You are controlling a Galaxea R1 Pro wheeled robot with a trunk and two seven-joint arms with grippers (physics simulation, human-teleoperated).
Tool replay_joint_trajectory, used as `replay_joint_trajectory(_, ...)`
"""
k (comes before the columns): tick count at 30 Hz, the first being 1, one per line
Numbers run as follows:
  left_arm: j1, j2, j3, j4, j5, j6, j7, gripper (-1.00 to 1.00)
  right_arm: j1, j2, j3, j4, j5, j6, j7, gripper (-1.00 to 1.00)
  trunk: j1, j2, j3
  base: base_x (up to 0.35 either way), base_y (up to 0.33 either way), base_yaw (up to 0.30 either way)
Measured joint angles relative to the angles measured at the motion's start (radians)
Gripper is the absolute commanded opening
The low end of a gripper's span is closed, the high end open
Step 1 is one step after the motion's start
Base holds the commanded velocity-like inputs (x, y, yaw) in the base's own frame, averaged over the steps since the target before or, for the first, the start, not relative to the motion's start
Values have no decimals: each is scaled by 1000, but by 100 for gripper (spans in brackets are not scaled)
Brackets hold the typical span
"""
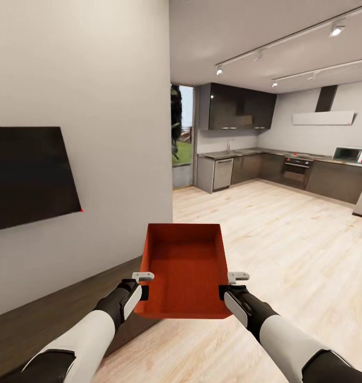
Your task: Move the two storage containers from the living room to the garage. In the garage, place one container on the floor and stack the other container on top of it (either order is fine).
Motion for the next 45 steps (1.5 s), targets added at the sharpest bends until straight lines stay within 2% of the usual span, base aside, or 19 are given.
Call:
replay_joint_trajectory(9,0,0,0,0,0,0,0,-100,0,-1,2,0,-3,-1,0,-100,0,0,12,0,0,0)
replay_joint_trajectory(37,0,0,0,0,1,0,0,-100,0,-1,2,0,-3,-1,1,-100,0,0,13,0,0,-1)
replay_joint_trajectory(45,0,0,0,1,1,0,0,-100,0,-1,1,0,-2,0,0,-100,0,0,13,0,0,-186)
